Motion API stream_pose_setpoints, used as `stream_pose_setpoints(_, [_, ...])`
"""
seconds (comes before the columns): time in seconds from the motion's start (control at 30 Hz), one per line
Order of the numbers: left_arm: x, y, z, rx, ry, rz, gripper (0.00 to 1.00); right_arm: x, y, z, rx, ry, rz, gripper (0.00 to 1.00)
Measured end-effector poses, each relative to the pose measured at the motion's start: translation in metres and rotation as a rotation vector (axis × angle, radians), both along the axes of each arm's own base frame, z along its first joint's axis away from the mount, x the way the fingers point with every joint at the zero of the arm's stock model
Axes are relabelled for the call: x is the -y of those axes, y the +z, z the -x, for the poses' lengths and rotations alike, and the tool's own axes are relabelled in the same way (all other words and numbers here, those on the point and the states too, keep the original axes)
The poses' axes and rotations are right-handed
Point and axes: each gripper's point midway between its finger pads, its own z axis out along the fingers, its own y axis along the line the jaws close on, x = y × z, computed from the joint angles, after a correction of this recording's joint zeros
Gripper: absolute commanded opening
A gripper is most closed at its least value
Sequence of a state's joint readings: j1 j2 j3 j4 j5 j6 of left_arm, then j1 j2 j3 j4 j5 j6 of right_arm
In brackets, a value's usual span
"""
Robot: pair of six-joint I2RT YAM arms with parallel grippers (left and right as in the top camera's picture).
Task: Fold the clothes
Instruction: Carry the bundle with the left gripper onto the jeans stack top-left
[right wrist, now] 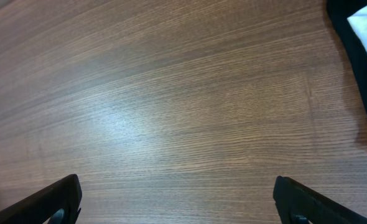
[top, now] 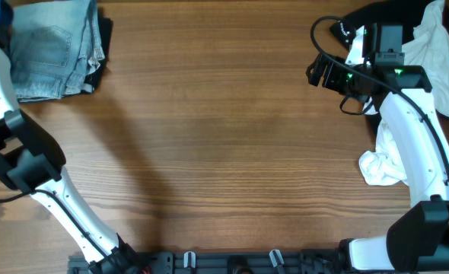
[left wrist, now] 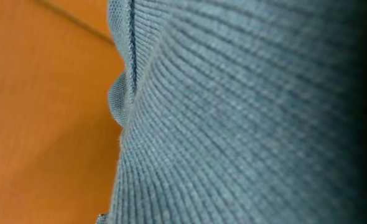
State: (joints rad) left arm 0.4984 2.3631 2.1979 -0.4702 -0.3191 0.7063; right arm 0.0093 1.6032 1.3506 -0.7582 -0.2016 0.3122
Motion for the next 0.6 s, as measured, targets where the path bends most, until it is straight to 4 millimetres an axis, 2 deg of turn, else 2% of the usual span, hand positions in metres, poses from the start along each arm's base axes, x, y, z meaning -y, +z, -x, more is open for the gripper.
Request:
stream_pose_setpoints(0.13, [-0.013,0.009,0.010,0.019,0.036,0.001,0.04,0.000,0.000,0.000,0.001,0.000,0.000,0.99])
stream_pose_setpoints(0.2, [-0.007,0.012,0.011,0.021,0.010,0.027,0.04,0.000,0.000,0.000,0.001,0.000,0.000,0.99])
stream_pose_setpoints(0.4, [0.026,0.006,-0.007,0.054,-0.112,0.133,0.04,0.000,0.000,0.000,0.000,0.000,0.000,1.00])
stream_pose_setpoints(0.53, [0.057,0.002,-0.022,0.062,-0.189,0.189,0.04,0.000,0.000,0.000,-0.001,0.000,0.000,1.00])
stream_pose_setpoints(0.57, [0.067,0.001,-0.027,0.066,-0.210,0.201,0.10,0.000,0.000,0.000,-0.001,0.000,0.000,0.99])
stream_pose_setpoints(0.6, [0.075,0.001,-0.031,0.066,-0.227,0.210,0.22,0.000,0.000,0.000,-0.001,0.000,0.000,1.00])
